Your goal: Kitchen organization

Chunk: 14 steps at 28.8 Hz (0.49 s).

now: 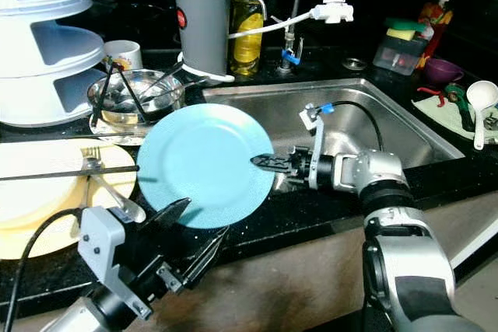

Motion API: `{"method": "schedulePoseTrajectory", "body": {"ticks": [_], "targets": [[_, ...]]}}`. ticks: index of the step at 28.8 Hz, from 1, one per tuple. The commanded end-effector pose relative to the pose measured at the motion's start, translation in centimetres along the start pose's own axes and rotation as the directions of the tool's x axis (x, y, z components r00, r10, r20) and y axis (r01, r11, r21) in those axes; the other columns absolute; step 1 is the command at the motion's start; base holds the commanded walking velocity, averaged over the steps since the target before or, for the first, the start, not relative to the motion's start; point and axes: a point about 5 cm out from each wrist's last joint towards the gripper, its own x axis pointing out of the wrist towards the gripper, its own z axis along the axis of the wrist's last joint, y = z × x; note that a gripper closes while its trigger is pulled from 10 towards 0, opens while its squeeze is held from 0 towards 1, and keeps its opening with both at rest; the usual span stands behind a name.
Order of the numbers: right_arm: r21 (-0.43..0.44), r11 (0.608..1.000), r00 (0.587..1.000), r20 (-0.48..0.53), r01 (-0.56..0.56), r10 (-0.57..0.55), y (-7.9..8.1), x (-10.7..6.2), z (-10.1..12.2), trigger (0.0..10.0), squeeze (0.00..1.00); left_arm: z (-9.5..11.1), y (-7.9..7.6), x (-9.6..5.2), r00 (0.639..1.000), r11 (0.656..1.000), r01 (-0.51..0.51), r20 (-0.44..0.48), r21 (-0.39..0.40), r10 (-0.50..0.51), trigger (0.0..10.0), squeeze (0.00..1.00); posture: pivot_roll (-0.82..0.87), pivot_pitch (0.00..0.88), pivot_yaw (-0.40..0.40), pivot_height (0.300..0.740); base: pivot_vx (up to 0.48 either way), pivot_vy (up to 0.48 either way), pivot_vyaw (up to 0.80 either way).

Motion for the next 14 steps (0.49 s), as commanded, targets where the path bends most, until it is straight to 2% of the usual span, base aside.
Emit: {"method": "schedulePoseTrajectory", "body": {"ticks": [1,7,8,9,11,12,14], "targets": [[-0.003,0.997,0.996,0.022,0.082,-0.082,-1.1,-1.2,-0.1,0.0,0.0,-0.5,0.0,0.0,1.0,1.0,-0.006,-0.011,-0.006,0.006,10.0,0.0,0.12,0.0,-0.133,0.74,0.0,0.0,0.0],[-0.045,0.991,0.986,0.116,0.122,-0.116,-1.4,-2.8,1.0,0.0,0.0,-0.5,-0.1,0.0,1.0,1.0,-0.004,-0.01,-0.007,0.004,10.0,0.0,0.11,0.0,-0.133,0.74,0.0,0.0,0.0],[-0.061,0.989,0.977,0.174,0.136,-0.123,-1.4,-3.6,1.6,0.0,0.0,-0.5,-0.1,0.0,1.0,1.0,-0.004,-0.009,-0.007,0.003,10.0,0.0,0.11,0.0,-0.133,0.74,0.0,0.0,0.0],[-0.061,0.989,0.977,0.174,0.136,-0.123,-1.4,-3.6,1.6,0.0,0.0,-0.5,-0.1,0.0,1.0,1.0,-0.004,-0.009,-0.007,0.003,10.0,0.0,0.11,0.0,-0.133,0.74,0.0,0.0,0.0],[-0.092,0.986,0.965,0.237,0.136,-0.111,-1.4,-4.5,2.3,0.0,0.0,-0.5,-0.1,0.1,1.0,1.0,-0.003,-0.008,-0.008,0.003,10.0,0.0,0.11,0.0,-0.131,0.74,0.0,0.0,0.0],[-0.099,0.987,0.939,0.333,0.124,-0.085,-1.1,-5.6,3.2,0.0,0.0,-0.6,-0.2,0.0,1.0,1.0,-0.003,-0.01,-0.009,0.003,10.0,0.0,0.11,0.0,-0.13,0.74,0.0,0.0,0.0],[-0.098,0.987,0.912,0.403,0.127,-0.078,-1.0,-6.4,3.9,0.0,0.0,-0.6,-0.2,0.0,1.0,1.0,-0.004,-0.01,-0.009,0.004,10.0,0.0,0.11,0.0,-0.13,0.74,0.0,0.0,0.0]]}}
